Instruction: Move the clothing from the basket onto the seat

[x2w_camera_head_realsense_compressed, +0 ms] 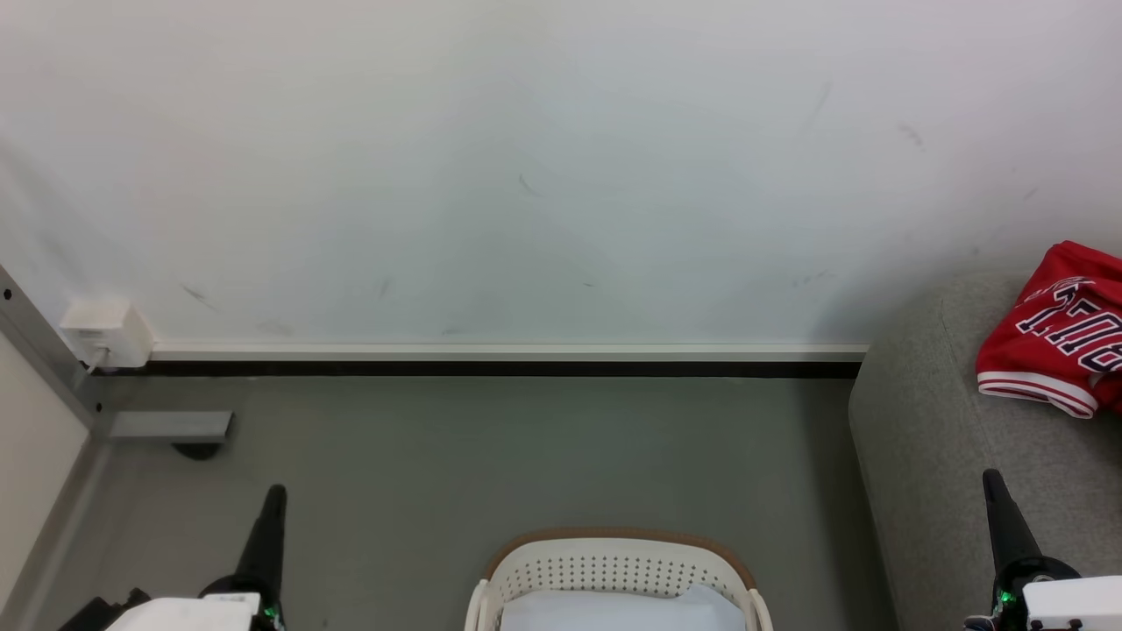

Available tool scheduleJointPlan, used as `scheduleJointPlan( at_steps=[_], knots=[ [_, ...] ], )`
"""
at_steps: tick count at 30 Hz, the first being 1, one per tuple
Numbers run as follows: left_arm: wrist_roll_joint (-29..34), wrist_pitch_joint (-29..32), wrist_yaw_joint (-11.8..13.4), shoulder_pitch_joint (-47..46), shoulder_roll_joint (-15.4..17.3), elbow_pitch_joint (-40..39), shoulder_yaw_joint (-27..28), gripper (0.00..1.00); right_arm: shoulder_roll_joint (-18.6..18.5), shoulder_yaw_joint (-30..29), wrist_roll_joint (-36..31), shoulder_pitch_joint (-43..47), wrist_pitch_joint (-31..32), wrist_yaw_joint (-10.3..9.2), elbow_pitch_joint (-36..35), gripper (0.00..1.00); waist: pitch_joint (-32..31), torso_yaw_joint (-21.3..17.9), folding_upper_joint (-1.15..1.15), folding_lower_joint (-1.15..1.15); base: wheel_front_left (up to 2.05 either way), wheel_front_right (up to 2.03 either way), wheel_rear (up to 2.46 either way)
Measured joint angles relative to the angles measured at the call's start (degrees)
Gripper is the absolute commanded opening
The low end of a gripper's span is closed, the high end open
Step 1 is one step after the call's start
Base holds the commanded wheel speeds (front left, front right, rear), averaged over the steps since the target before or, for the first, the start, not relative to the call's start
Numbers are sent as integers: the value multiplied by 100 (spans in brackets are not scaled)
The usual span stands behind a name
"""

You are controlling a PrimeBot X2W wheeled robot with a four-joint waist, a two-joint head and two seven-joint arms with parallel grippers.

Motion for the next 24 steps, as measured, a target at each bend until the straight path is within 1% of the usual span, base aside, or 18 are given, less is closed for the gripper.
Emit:
scheduleJointPlan(
  at_steps=[24],
  knots=[
    [-910,258,-96,-114,-37,-16,94,0,79,-267,794,-4,267,0,-64,0,52,90,0,0,0,0,0]
  ],
)
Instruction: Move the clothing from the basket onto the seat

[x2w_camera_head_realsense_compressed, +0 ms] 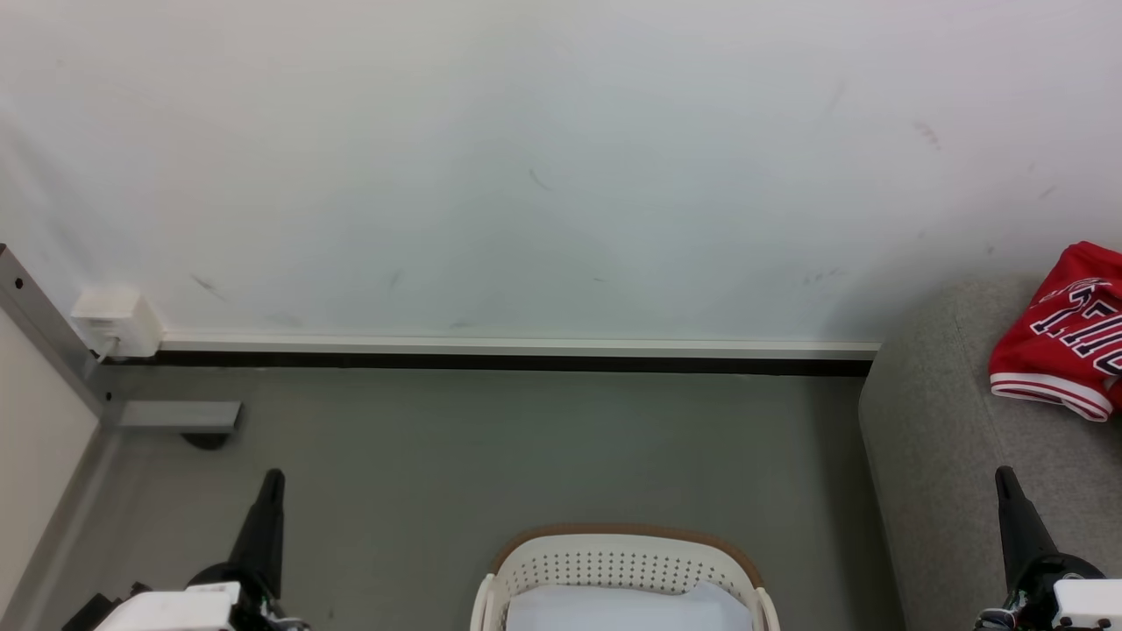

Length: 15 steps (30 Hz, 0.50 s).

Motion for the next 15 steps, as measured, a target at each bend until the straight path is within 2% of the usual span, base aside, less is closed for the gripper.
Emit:
scheduleJointPlan(
  at_steps=[15],
  knots=[
    [-145,47,-25,-23,-5,-2,20,0,25,-53,189,-2,51,0,-18,0,11,20,0,0,0,0,0]
  ],
)
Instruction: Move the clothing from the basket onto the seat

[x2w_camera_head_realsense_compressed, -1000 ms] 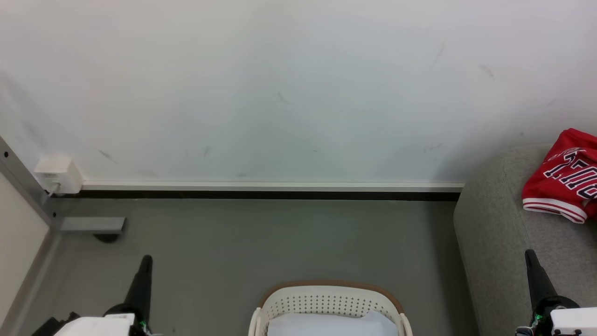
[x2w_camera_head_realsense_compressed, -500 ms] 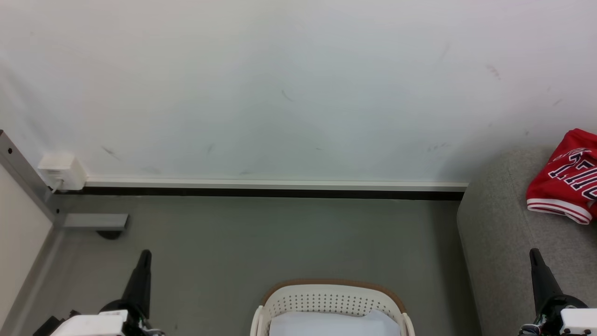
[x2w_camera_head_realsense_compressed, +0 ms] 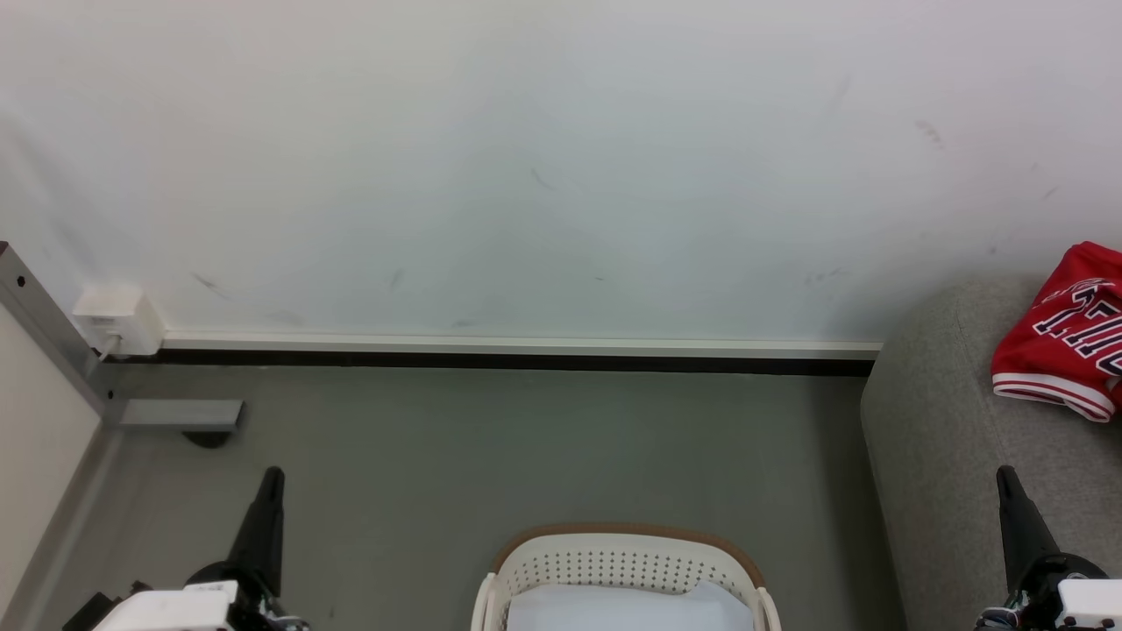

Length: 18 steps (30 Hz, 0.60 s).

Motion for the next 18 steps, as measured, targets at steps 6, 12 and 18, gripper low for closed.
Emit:
scheduleJointPlan(
  at_steps=[6,12,18],
  knots=[
    [0,0,0,0,0,0,0,0,0,-1,0,0,0,0,0,0,0,0,0,0,0,0,0],
    [0,0,0,0,0,0,0,0,1,-3,0,0,1,0,0,0,0,0,0,0,0,0,0],
    [0,0,0,-1,0,0,0,0,2,-4,0,-1,1,0,0,0,0,-1,0,0,0,0,0]
  ],
)
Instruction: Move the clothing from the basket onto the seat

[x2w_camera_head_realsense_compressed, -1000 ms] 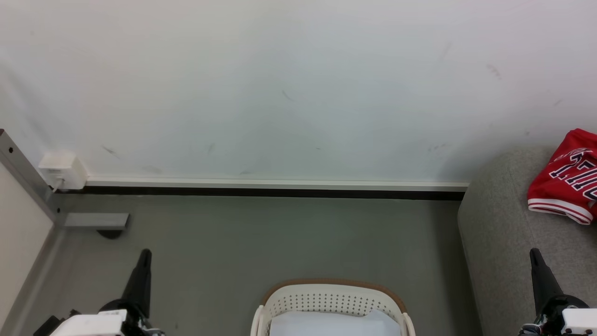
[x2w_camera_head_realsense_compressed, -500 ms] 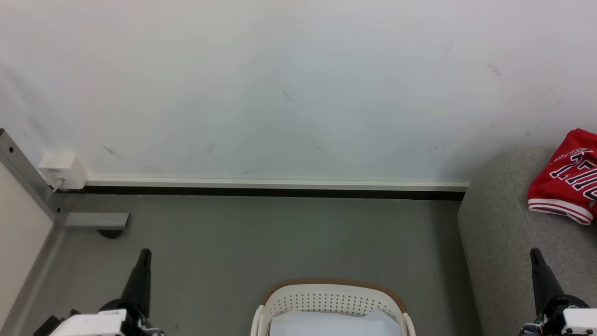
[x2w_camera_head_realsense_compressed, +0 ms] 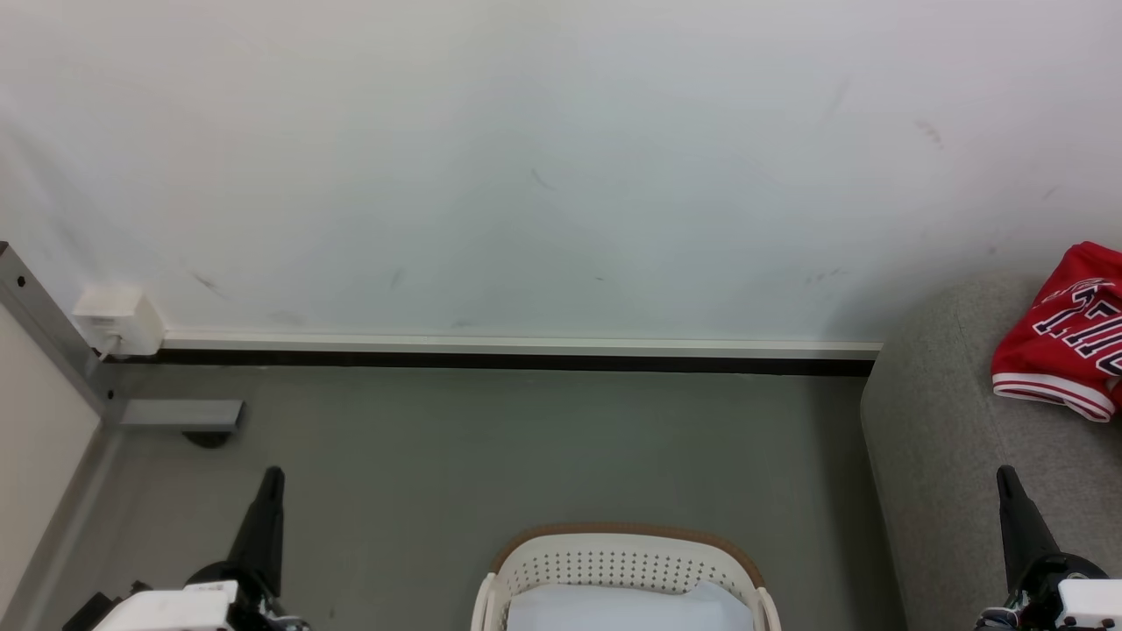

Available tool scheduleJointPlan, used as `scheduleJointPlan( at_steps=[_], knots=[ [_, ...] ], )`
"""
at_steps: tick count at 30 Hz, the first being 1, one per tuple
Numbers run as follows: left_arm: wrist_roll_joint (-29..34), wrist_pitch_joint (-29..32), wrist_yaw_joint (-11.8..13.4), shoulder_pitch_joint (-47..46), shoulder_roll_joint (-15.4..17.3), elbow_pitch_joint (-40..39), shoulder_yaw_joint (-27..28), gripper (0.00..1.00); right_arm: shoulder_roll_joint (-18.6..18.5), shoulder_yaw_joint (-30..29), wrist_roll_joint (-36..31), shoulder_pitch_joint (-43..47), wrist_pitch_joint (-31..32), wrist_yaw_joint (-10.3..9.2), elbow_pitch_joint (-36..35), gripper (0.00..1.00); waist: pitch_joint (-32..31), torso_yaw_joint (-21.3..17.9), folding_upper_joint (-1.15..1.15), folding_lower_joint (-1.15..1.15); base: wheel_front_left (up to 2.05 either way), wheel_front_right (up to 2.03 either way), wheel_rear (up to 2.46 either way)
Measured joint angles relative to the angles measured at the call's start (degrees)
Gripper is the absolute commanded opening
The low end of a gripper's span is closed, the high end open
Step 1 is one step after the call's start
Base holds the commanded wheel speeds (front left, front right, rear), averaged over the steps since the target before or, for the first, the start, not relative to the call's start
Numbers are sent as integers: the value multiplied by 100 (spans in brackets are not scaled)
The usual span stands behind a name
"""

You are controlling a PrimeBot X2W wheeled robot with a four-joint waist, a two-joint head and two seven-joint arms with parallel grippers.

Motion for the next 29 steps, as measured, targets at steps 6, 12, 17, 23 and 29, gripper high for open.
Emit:
scheduleJointPlan(
  at_steps=[6,12,17,23,29],
  knots=[
    [0,0,0,0,0,0,0,0,0,-1,0,0,0,0,-1,0,0,0,0,0,0,0,0],
    [0,0,0,0,0,-1,0,0,1,-2,0,0,0,0,-1,0,0,0,0,0,0,0,0],
    [0,0,0,0,0,-1,0,0,1,-2,0,0,0,0,-1,0,0,0,0,0,0,0,0],
    [0,0,0,0,0,-1,0,0,2,-3,0,0,1,0,-1,0,0,0,0,0,0,0,0],
    [0,0,1,0,0,-1,0,0,2,-3,0,0,1,0,-1,0,0,0,0,0,0,0,0]
  ],
)
